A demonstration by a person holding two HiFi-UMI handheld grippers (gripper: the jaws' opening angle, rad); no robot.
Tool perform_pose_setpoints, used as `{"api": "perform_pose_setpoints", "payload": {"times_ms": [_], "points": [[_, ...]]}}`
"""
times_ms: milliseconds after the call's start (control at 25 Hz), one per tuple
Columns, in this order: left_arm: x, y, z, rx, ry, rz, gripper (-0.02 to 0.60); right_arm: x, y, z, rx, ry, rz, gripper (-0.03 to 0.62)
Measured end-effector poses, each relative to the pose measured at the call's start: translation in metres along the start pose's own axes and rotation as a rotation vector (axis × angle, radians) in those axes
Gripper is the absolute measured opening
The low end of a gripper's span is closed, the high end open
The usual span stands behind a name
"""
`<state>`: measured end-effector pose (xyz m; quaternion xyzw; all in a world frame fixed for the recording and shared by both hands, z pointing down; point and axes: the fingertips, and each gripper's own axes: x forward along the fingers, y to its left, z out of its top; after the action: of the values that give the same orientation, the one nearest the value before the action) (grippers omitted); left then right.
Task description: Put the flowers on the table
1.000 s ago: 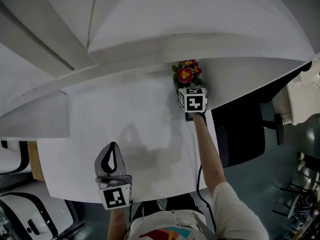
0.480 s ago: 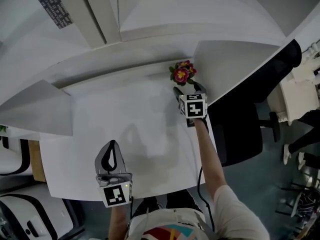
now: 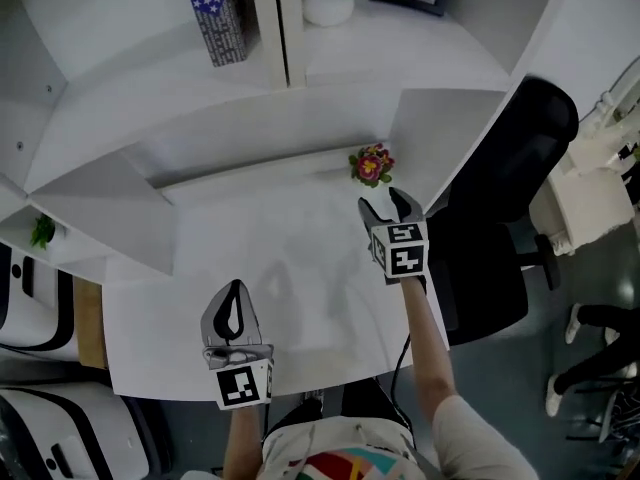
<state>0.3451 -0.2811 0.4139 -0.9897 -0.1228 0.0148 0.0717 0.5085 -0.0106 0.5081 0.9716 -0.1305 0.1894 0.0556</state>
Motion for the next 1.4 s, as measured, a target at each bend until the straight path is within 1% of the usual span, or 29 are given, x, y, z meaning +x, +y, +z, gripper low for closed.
{"api": "perform_pose_setpoints", "payload": {"times_ms": [80, 160, 240, 400, 520, 680, 800, 920, 1120, 1280, 1400], "points": [[-0.009, 0.002, 0.010, -0.004, -0.024, -0.002, 0.005, -0.026, 0.014, 0.013, -0.016, -0.039, 0.003, 0.208], [-0.016, 0.005, 0.021, -0.004, -0.060, -0.003, 0.005, -0.050, 0.027, 0.029, -0.026, -0.090, -0.001, 0.172], [-0.026, 0.008, 0.031, -0.001, -0.091, -0.007, 0.005, -0.077, 0.041, 0.044, -0.032, -0.146, 0.000, 0.115], [-0.047, 0.013, 0.048, 0.002, -0.142, -0.017, 0.005, -0.131, 0.075, 0.071, -0.052, -0.257, 0.007, 0.052], [-0.062, 0.014, 0.057, 0.003, -0.166, -0.031, 0.005, -0.165, 0.100, 0.076, -0.062, -0.304, 0.007, 0.006], [-0.077, 0.018, 0.064, -0.010, -0.200, -0.047, 0.005, -0.198, 0.131, 0.064, -0.049, -0.326, 0.004, 0.002], [-0.084, 0.019, 0.064, -0.024, -0.212, -0.059, 0.005, -0.219, 0.149, 0.056, -0.039, -0.335, -0.006, 0.002], [-0.089, 0.018, 0.062, -0.033, -0.219, -0.077, 0.005, -0.236, 0.164, 0.048, -0.029, -0.344, 0.002, 0.002], [-0.092, 0.013, 0.058, -0.051, -0.218, -0.109, 0.005, -0.248, 0.174, 0.034, -0.045, -0.328, 0.006, 0.001], [-0.089, 0.007, 0.053, -0.068, -0.189, -0.132, 0.005, -0.253, 0.174, 0.032, -0.042, -0.326, -0.005, 0.001], [-0.090, 0.004, 0.052, -0.075, -0.183, -0.145, 0.005, -0.255, 0.176, 0.032, -0.037, -0.329, 0.000, 0.002]]}}
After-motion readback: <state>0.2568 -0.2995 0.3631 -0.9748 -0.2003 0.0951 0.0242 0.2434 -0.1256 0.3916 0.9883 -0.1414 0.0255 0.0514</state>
